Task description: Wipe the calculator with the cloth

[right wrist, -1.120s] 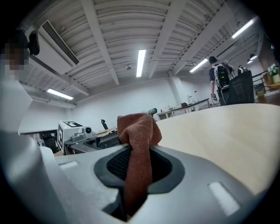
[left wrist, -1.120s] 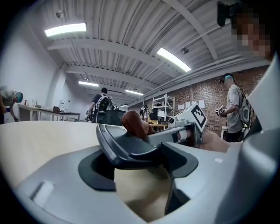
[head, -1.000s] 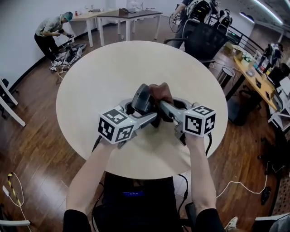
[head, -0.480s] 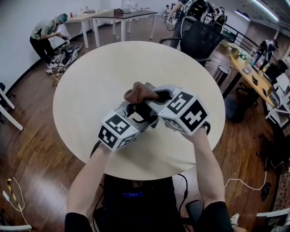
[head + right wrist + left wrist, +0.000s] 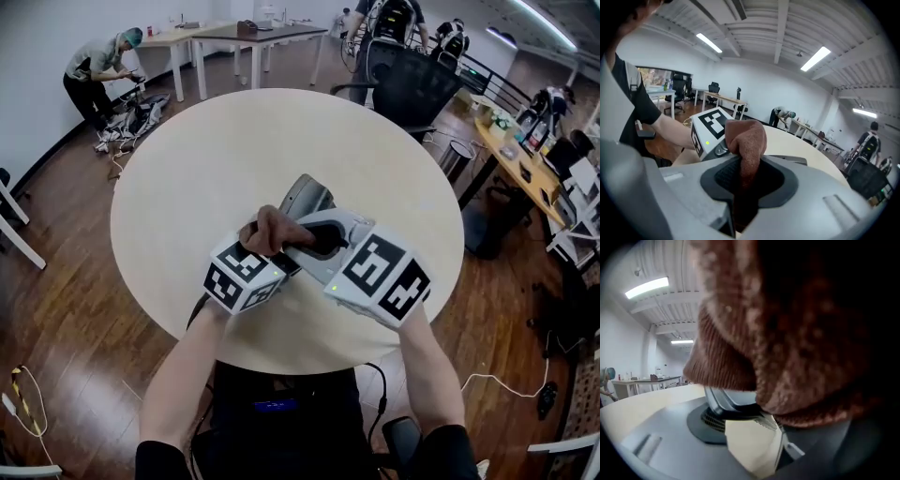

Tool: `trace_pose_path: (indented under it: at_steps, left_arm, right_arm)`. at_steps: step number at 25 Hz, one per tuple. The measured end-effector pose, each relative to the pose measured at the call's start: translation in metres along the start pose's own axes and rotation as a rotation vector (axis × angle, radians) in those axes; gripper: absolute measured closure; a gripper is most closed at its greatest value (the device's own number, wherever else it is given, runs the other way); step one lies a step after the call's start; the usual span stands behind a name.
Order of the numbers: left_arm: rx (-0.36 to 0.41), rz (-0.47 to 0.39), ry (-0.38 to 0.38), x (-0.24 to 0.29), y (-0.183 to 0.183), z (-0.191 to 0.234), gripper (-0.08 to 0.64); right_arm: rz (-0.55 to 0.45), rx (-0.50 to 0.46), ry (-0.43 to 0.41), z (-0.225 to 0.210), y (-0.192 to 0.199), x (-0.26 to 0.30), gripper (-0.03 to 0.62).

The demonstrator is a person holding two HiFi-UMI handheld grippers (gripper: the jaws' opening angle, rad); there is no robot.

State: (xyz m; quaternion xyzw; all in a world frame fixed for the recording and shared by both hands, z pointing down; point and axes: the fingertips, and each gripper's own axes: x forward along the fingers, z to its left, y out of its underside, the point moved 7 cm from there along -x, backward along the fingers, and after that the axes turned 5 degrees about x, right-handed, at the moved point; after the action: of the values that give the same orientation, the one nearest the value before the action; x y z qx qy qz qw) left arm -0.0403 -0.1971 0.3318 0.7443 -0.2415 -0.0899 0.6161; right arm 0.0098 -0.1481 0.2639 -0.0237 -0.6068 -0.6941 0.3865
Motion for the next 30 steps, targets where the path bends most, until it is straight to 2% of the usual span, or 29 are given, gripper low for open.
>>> trace_pose_path:
  at_steps: [3,7,10,13,15,17,19,21,23,25,28,30]
  left_arm:
    - [0.048,0.001,0.000,0.000,-0.005,-0.006,0.285]
    - [0.098,0.000,-0.006,0.002,-0.011,-0.010,0.285]
    - [0.119,-0.002,-0.010,0.002,-0.011,-0.009,0.287]
    - [0.115,-0.001,-0.008,0.003,-0.008,-0.008,0.286]
    - [0.105,0.001,-0.005,0.003,-0.007,-0.008,0.287]
    - [0.095,0.003,-0.002,0.003,-0.007,-0.007,0.287]
    - [0.101,0.002,-0.005,0.002,-0.008,-0.006,0.287]
    - [0.102,0.003,-0.009,0.000,-0.009,-0.006,0.287]
    - [0.107,0.003,-0.012,0.001,-0.009,-0.008,0.288]
    - [0.124,0.004,-0.016,0.002,-0.010,-0.009,0.288]
    - [0.145,0.005,-0.016,0.000,-0.010,-0.011,0.289]
    - [0.156,0.006,-0.015,-0.002,-0.011,-0.012,0.290]
  right_arm:
    - [0.064,-0.036,0.037,-0.006,0.005,0.006,0.508]
    - [0.045,0.029,0.071,-0.034,0.011,-0.001,0.508]
    - [0.012,0.095,0.154,-0.070,0.019,-0.009,0.508]
    - [-0.029,0.182,0.286,-0.109,0.037,-0.023,0.508]
    - [-0.067,0.225,0.342,-0.118,0.048,-0.033,0.508]
    - [-0.131,0.249,0.290,-0.104,0.047,-0.040,0.508]
    - [-0.184,0.221,0.151,-0.072,0.034,-0.039,0.508]
    - [-0.164,0.123,0.041,-0.038,0.023,-0.029,0.508]
    - [-0.099,0.034,0.027,-0.025,0.027,-0.020,0.508]
    - [-0.080,0.044,0.089,-0.041,0.040,-0.019,0.508]
    - [-0.077,0.134,0.269,-0.084,0.053,-0.033,0.508]
    - [-0.075,0.134,0.313,-0.085,0.044,-0.040,0.508]
